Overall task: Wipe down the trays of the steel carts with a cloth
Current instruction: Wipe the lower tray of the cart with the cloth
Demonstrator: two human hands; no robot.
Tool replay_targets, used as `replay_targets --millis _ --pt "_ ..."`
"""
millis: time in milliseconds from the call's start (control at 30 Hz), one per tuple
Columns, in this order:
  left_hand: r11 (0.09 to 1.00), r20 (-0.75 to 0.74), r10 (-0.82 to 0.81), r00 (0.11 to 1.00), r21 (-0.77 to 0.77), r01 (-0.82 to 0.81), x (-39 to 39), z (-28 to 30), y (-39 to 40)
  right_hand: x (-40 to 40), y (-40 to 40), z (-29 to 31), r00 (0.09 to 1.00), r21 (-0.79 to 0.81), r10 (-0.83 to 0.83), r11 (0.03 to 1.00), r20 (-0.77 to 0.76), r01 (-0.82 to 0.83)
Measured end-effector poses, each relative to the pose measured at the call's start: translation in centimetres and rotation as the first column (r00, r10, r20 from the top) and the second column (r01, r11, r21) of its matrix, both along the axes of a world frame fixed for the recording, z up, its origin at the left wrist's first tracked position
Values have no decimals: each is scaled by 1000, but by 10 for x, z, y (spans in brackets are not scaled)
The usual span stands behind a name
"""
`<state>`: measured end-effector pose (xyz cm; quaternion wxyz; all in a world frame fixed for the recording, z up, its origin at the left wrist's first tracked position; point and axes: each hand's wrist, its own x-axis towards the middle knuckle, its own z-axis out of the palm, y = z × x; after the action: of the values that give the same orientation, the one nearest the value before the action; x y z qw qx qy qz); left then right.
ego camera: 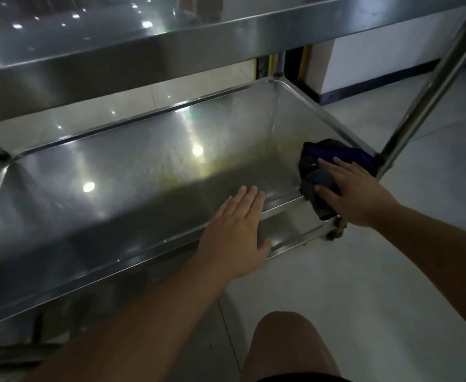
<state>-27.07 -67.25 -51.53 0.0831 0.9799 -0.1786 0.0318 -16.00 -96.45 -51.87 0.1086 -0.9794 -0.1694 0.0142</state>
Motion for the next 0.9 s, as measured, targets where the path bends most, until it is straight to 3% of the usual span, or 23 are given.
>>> replay_targets --millis 333,667,767,900 --pt "997 -30 7 1000 73 -5 12 -10 3 67 0 -4 953 -60 -280 960 -115 275" --pt "999 -21 6 1000 36 -5 12 -16 5 171 46 18 978 -30 -206 978 -40 205" --pt "998 -22 9 1000 58 -8 12 -16 4 147 92 33 992 4 -54 998 -117 55" --pt "998 -31 16 999 56 -14 14 -15 4 76 122 20 921 27 388 922 -44 -387"
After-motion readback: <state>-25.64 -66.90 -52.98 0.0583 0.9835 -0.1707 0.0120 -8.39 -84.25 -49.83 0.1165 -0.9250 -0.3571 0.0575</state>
